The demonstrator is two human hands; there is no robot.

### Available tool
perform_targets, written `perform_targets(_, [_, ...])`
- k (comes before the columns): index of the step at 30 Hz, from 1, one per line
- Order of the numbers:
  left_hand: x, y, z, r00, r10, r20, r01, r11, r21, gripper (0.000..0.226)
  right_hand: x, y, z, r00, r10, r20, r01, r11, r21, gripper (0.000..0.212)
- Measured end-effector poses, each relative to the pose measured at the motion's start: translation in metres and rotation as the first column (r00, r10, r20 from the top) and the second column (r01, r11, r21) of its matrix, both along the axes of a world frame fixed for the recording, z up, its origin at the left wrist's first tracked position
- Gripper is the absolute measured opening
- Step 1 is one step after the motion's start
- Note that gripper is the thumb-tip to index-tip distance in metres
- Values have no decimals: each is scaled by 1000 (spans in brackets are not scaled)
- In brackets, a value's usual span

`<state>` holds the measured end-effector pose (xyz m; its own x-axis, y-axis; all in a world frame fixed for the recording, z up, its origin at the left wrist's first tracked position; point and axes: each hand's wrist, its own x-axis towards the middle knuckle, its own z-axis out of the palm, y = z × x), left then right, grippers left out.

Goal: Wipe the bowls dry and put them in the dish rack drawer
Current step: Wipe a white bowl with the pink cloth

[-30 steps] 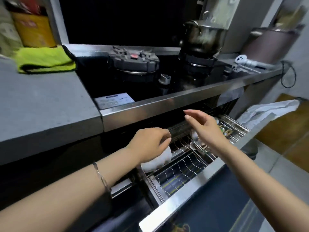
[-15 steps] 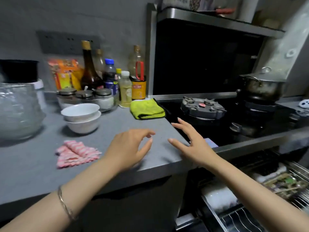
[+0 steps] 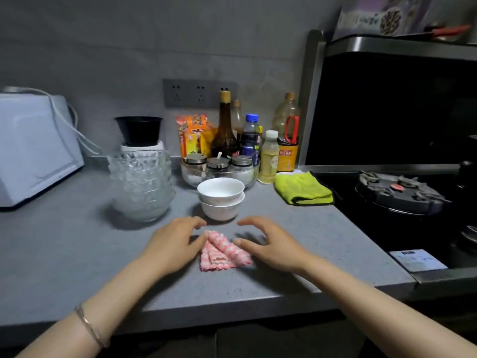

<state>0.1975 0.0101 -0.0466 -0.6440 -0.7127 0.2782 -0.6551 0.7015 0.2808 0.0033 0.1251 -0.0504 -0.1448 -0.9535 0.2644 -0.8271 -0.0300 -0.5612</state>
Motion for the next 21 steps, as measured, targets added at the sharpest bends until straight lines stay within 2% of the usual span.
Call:
perform_targets(4, [8, -4, -2, 996, 44, 81, -49, 997, 61, 30, 18, -21, -2, 1000, 22, 14, -22, 998, 54, 48])
perform_targets(7, [5, -5, -5, 999, 30, 12, -32, 982, 186, 26, 27, -36, -2, 996, 76, 43, -80, 992, 93, 45])
perform_targets(12, [5, -14, -7, 978, -49, -203, 136, 889, 438, 17, 27, -49, 2, 993, 52, 110, -71, 981, 179, 12])
perform_targets(16, [8, -13, 1, 873, 7, -489, 311, 763, 567, 6, 16, -45, 15, 882, 86, 464, -185, 967, 173, 25])
perform_targets(19, [2, -6, 15, 763, 108, -637, 400, 696, 597, 7, 11, -43, 30, 829, 89, 552, -220, 960, 176, 22])
perform_targets(21, [-1, -3, 21, 713, 154, -684, 451, 646, 616, 9, 11, -42, 38, 799, 93, 595, -223, 963, 149, 20])
